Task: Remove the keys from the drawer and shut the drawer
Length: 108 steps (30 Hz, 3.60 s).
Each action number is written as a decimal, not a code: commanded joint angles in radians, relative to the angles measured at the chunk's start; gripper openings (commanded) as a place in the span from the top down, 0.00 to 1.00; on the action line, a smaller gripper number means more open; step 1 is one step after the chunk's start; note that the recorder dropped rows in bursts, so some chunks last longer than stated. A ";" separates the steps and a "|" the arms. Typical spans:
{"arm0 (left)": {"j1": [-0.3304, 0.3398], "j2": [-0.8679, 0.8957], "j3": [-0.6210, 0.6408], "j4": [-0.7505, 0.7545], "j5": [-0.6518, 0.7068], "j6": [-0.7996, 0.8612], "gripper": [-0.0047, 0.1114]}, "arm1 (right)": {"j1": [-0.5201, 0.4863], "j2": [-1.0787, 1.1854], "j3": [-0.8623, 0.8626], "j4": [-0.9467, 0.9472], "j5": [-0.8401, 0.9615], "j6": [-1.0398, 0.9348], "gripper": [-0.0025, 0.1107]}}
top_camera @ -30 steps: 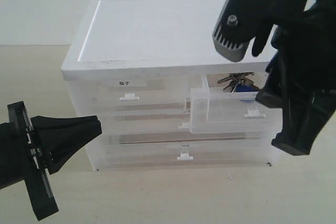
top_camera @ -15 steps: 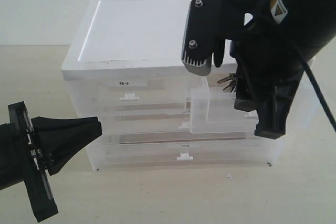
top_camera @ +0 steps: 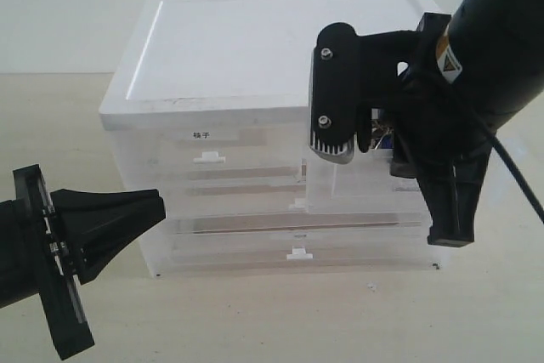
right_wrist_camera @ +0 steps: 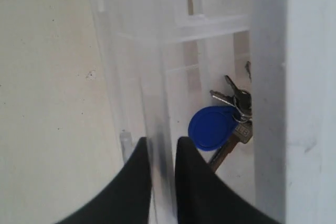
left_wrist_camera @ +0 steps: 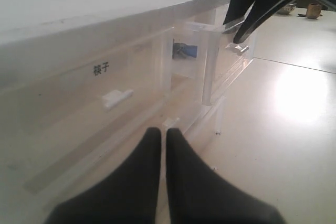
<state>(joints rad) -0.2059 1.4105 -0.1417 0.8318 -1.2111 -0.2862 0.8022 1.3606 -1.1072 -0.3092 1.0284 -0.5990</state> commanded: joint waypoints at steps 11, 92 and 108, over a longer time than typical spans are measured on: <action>-0.005 0.003 -0.004 -0.002 -0.010 0.003 0.92 | 0.035 -0.113 0.002 0.066 0.107 -0.059 0.98; -0.005 0.201 -0.155 -0.103 -0.010 0.025 0.92 | 0.035 -0.075 0.187 0.012 -0.162 0.788 0.43; -0.005 0.201 -0.155 -0.089 -0.010 0.016 0.92 | 0.035 -0.077 0.187 -0.055 -0.171 0.782 0.98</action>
<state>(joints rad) -0.2095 1.6093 -0.2928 0.7402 -1.2213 -0.2544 0.8392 1.3201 -0.9275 -0.3631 0.8476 0.2088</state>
